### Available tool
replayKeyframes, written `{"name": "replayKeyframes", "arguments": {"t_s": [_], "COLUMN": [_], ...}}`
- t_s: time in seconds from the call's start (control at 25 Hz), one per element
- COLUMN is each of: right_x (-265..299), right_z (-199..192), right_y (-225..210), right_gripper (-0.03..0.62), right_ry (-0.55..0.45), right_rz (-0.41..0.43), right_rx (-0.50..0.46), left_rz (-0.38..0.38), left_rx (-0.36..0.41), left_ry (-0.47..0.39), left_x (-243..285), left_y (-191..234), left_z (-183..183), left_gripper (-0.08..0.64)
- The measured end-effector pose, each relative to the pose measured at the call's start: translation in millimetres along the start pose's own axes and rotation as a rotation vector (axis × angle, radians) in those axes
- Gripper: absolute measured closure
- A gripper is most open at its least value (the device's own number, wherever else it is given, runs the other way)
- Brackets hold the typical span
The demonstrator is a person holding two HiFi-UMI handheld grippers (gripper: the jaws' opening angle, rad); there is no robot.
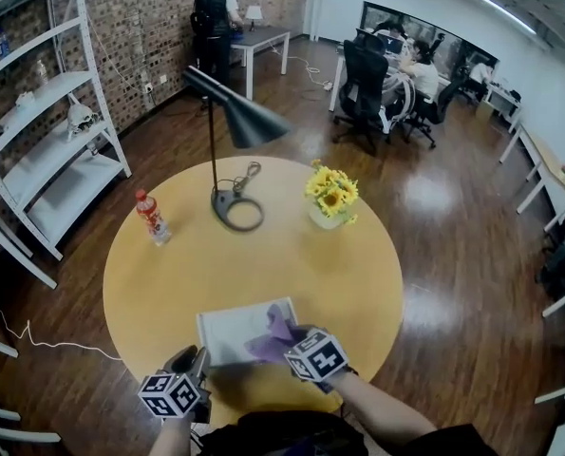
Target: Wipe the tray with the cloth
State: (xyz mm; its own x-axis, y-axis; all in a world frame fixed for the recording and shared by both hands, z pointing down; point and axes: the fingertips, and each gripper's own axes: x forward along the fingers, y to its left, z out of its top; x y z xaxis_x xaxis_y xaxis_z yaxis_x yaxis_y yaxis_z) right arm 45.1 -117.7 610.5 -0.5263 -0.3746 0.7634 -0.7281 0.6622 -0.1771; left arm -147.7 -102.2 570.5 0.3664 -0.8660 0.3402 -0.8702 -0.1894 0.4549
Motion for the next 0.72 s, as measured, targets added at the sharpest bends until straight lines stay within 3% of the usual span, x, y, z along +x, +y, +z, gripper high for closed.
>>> {"name": "replayKeyframes", "arguments": {"t_s": [0.08,0.2,0.32,0.48,0.56,0.72], "right_x": [-14.8,-26.4,-16.7,20.1,28.3,23.9], "right_z": [21.4,51.4,64.5,54.4,49.6,40.6], "right_y": [-19.6,-71.5,-101.5,-106.2,-103.7,-91.0], "right_gripper": [0.488,0.488,0.488,0.482,0.471,0.472], "right_ry": [-0.087,-0.184,-0.185,-0.128,-0.137,-0.100], "right_rz": [0.019,-0.040,-0.057,-0.043,-0.065,-0.146], "right_rx": [0.058,0.154,0.261,0.372,0.371,0.162], "left_rz": [-0.014,-0.010,-0.005,-0.001,0.006,0.013], "left_rx": [0.033,0.063,0.078,0.099,0.100,0.081], "left_ry": [0.023,0.050,0.086,0.126,0.132,0.149], "left_x": [5.4,6.3,3.2,3.5,5.1,9.8], "left_y": [-4.9,-6.1,-6.7,-5.9,-4.9,-3.6], "left_z": [0.4,-2.3,-10.4,-20.2,-23.6,-31.9], "left_gripper": [0.448,0.448,0.448,0.448,0.448,0.448]}}
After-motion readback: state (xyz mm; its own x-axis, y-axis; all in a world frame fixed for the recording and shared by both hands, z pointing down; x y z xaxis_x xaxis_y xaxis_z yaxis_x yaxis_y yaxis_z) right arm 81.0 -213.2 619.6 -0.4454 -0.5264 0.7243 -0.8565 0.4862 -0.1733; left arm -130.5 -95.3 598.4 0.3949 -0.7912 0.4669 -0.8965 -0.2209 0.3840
